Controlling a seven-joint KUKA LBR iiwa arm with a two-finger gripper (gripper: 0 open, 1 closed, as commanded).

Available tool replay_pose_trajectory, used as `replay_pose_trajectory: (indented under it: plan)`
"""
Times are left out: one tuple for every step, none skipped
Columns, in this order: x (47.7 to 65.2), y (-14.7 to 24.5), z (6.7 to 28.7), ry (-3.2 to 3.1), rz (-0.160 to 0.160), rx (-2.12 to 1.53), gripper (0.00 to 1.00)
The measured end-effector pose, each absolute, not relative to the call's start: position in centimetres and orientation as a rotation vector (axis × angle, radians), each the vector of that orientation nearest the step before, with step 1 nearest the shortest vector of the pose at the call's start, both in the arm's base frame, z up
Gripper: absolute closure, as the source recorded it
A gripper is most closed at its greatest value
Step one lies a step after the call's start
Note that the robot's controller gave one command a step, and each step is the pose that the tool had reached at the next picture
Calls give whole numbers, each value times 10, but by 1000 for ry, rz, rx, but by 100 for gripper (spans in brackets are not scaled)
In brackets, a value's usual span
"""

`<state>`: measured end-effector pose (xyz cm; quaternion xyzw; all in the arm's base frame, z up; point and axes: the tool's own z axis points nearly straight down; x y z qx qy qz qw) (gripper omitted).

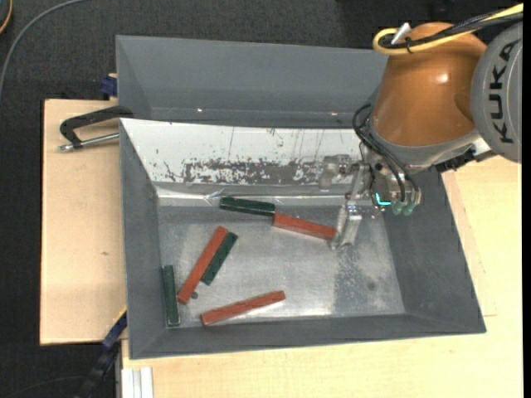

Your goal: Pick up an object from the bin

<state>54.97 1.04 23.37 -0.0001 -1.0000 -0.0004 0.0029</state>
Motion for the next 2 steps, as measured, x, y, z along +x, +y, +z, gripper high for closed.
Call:
replay_pose_trajectory:
  plan:
    - [593, -14, 66, -3137, -2, -51, 0]
    - [594, -13, 71, -3142, -2, -50, 100]
